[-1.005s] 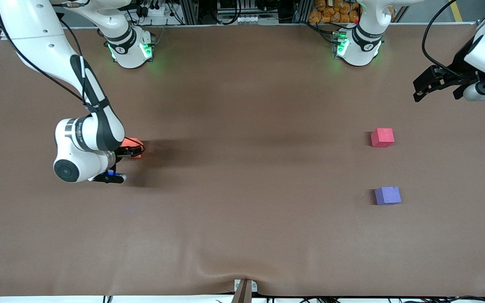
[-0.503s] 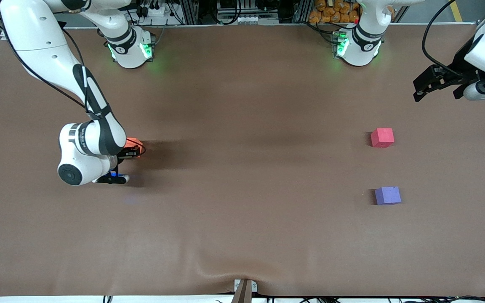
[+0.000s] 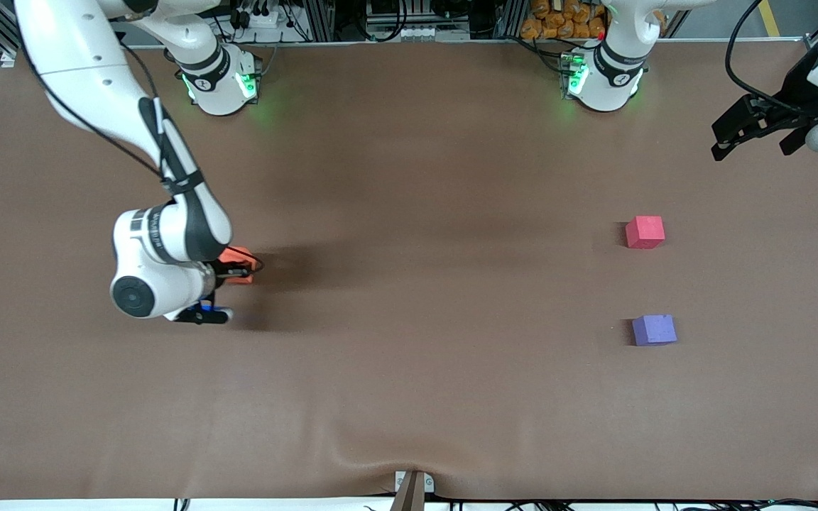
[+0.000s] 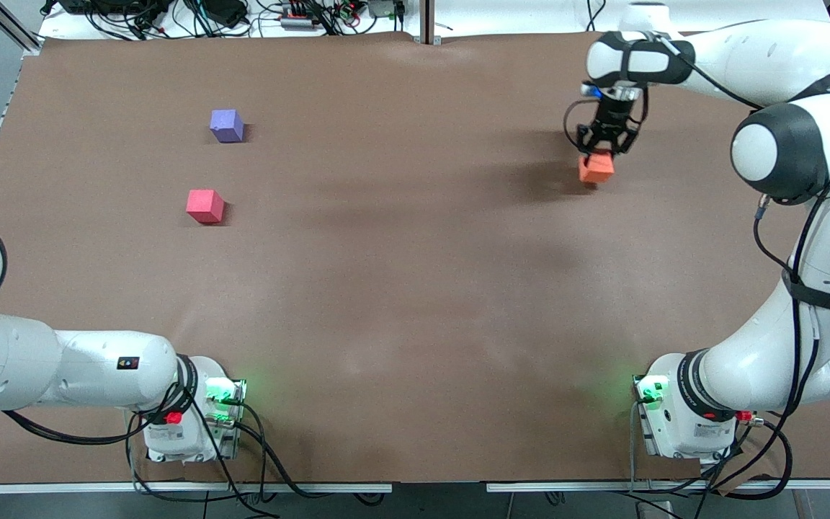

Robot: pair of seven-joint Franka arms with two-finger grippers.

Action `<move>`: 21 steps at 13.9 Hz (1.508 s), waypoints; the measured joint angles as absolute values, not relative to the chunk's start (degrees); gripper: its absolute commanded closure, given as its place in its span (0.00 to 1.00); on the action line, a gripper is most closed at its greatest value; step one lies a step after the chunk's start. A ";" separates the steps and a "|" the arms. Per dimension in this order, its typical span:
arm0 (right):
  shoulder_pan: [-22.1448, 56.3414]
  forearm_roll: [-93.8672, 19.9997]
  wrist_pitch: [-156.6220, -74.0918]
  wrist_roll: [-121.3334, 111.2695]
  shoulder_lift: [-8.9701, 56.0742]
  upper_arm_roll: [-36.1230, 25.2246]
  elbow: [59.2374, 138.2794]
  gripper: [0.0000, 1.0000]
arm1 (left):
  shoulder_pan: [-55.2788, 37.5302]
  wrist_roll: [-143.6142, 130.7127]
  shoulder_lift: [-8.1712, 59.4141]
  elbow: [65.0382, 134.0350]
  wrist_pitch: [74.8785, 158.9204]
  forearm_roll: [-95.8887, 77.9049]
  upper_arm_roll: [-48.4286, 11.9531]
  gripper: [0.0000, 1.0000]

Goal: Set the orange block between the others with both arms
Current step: 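Carry the orange cube with the right gripper toward the table middle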

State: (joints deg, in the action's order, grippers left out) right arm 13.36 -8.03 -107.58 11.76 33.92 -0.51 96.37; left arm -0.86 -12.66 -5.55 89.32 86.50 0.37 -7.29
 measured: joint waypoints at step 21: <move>40.45 -18.96 -124.63 34.37 47.80 -0.42 77.08 0.00 | -1.73 -12.66 -3.74 90.07 86.44 0.37 -8.07 0.00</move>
